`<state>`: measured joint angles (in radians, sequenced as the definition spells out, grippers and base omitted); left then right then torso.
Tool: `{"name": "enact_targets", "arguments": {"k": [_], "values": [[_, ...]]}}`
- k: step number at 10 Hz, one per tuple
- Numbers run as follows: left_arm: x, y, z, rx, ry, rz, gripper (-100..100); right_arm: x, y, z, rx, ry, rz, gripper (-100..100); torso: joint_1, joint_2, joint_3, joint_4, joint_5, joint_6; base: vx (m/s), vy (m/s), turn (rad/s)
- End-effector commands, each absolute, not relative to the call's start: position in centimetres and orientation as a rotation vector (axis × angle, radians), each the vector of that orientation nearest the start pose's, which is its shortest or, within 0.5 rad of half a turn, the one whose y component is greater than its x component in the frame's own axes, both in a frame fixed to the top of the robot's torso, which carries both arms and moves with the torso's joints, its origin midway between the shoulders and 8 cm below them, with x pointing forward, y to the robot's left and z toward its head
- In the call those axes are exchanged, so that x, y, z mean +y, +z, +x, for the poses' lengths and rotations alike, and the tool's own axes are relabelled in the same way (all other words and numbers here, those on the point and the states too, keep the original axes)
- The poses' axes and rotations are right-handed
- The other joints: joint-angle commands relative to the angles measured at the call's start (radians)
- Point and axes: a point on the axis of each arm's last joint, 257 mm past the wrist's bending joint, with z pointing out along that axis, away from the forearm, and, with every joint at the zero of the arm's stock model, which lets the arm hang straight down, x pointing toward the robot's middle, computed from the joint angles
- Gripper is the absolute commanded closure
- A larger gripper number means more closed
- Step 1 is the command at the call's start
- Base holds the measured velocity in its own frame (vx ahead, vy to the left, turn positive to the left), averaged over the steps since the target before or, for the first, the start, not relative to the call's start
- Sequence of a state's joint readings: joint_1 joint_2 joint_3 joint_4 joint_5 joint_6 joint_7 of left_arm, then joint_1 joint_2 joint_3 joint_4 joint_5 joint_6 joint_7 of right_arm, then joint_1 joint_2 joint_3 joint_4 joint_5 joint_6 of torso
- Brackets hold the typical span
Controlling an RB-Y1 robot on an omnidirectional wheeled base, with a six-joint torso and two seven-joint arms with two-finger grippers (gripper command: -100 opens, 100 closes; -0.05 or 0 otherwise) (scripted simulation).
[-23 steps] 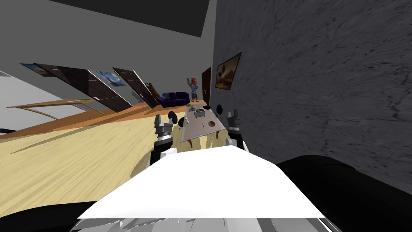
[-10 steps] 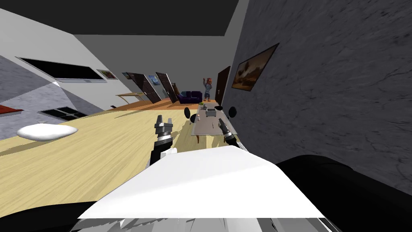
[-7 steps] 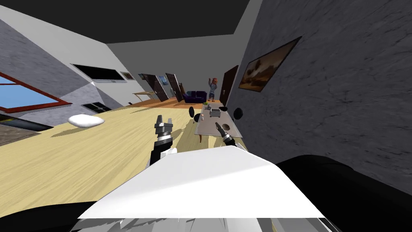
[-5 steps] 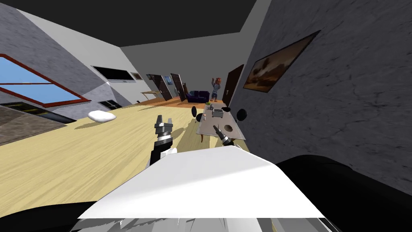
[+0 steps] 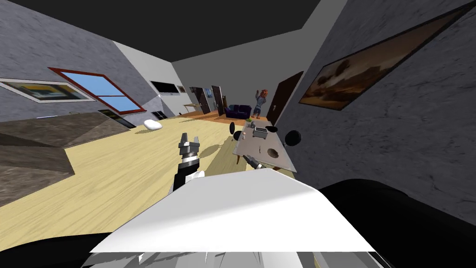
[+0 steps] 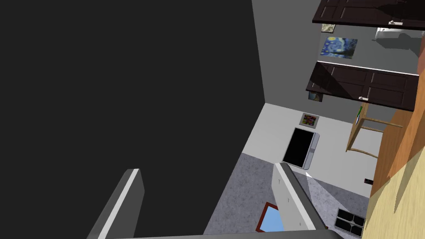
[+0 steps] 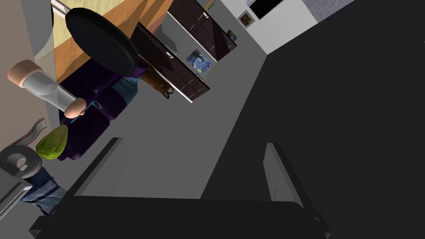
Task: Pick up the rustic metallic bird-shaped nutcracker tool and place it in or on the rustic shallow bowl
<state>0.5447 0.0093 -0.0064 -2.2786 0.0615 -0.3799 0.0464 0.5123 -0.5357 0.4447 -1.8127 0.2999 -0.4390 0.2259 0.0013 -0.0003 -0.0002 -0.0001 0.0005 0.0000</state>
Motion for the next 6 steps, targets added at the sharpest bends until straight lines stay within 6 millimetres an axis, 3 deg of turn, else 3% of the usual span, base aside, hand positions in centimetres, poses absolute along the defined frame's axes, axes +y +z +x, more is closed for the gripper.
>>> {"name": "enact_targets", "arguments": {"k": [1,2,3,4,5,6], "values": [[29.2,-1.5,35.8,0.676,-1.335,-0.843,0,-11.3,-31.4,29.3,1.801,1.072,0.161,-100,0.000,0.000,0.000,0.000,0.000,0.000,0.023,0.017,0.170],[29.2,-1.5,35.8,0.676,-1.334,-0.843,0,-11.7,-34.8,27.5,1.897,1.010,0.082,-100,0.000,0.000,0.000,0.000,0.000,0.001,0.030,0.027,0.316],[29.2,-1.5,35.8,0.676,-1.334,-0.843,0,-10.8,-35.0,26.9,1.905,1.032,0.079,-100,0.000,0.000,0.000,0.000,0.000,0.000,0.031,0.018,0.249],[29.2,-1.5,35.8,0.676,-1.334,-0.843,0,-11.5,-38.4,24.7,2.002,0.969,-0.008,-100,0.000,0.000,0.000,0.000,0.000,0.001,0.033,0.027,0.367],[29.2,-1.5,35.8,0.676,-1.334,-0.843,0,-10.8,-38.6,24.1,2.009,0.988,-0.011,-100,0.000,0.000,0.000,0.000,0.000,0.000,0.031,0.020,0.189],[29.2,-1.5,35.8,0.676,-1.334,-0.843,0,-11.6,-41.7,21.7,2.101,0.927,-0.107,-100,0.000,0.000,0.000,0.000,0.000,0.001,0.039,0.027,0.308]]}}
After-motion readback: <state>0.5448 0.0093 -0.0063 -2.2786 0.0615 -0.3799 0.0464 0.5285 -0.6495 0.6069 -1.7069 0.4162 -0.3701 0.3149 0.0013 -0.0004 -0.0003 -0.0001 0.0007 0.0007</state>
